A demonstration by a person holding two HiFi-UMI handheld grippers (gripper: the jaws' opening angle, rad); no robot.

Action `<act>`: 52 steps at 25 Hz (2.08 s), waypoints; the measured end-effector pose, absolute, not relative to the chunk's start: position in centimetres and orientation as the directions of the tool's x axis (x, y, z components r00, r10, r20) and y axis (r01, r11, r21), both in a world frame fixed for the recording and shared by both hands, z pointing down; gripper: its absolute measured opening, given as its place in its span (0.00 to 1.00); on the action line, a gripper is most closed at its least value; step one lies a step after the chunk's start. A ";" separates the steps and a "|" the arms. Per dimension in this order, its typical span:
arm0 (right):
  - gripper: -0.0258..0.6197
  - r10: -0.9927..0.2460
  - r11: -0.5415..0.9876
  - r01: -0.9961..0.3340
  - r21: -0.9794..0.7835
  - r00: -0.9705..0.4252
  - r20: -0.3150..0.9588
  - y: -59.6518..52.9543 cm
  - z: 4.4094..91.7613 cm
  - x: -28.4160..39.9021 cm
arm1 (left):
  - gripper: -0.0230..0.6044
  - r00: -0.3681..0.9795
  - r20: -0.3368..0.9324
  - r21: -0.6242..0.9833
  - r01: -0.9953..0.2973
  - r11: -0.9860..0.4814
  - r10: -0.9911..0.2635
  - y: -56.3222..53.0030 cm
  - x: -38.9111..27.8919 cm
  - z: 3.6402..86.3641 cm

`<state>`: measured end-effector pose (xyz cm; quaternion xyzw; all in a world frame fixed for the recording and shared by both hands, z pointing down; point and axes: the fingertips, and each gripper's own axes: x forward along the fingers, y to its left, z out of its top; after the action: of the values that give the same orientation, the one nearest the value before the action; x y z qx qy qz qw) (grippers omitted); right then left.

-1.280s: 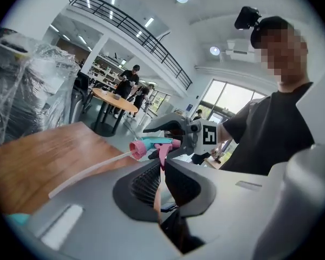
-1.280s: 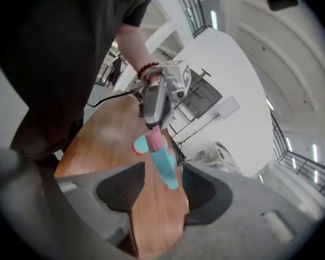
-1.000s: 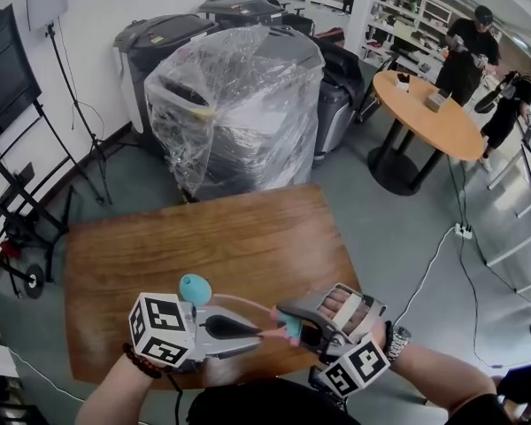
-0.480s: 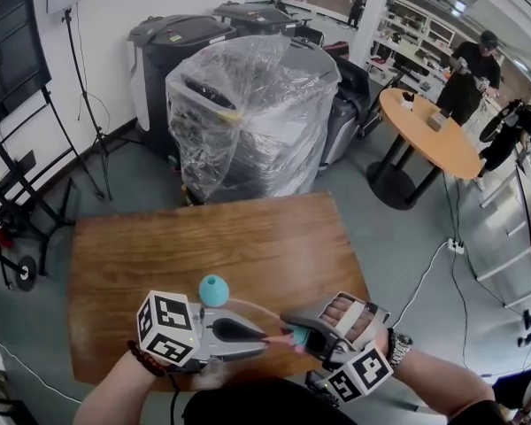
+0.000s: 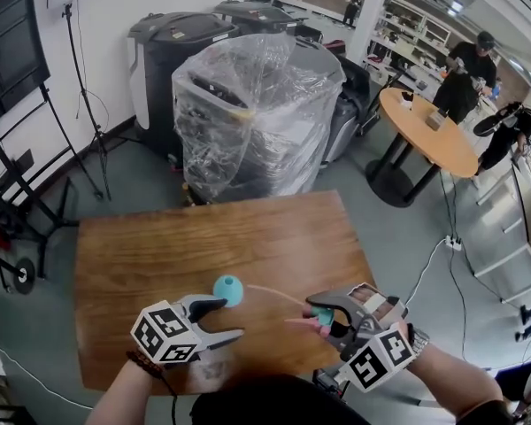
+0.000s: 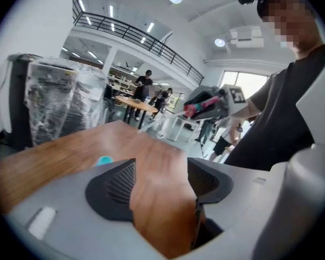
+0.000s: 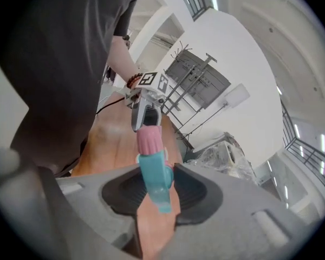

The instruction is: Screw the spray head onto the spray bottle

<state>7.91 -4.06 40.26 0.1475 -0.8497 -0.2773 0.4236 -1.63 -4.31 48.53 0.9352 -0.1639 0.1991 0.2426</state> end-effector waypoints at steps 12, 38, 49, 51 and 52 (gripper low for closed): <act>0.23 -0.487 0.854 -0.136 0.501 -0.547 0.681 -5.1 39.6 7.2 | 0.83 0.581 0.624 -0.035 -0.647 -0.761 -0.522 -12.2 -5.5 59.4; 0.23 -0.414 0.897 -0.097 0.430 -0.521 0.746 -4.9 40.5 5.5 | 0.66 0.397 0.750 -0.374 -0.405 -0.834 -0.529 -12.2 -4.4 60.4; 0.23 -0.372 0.899 0.003 0.438 -0.519 0.769 -4.6 42.7 3.9 | 0.66 0.294 0.771 -0.531 -0.195 -0.825 -0.565 -9.3 -2.4 55.3; 0.23 -0.360 0.898 0.033 0.439 -0.520 0.775 -4.2 43.2 3.5 | 0.66 0.286 0.770 -0.546 -0.168 -0.821 -0.570 -8.9 -1.8 54.4; 0.23 -0.355 0.897 0.046 0.441 -0.521 0.776 -4.1 43.4 3.4 | 0.66 0.284 0.768 -0.553 -0.157 -0.818 -0.574 -8.7 -1.6 54.0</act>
<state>3.44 -4.07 43.44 0.0914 -0.8468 -0.2083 0.4809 -1.56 -8.66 54.01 0.7787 -0.2347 0.5503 -0.1891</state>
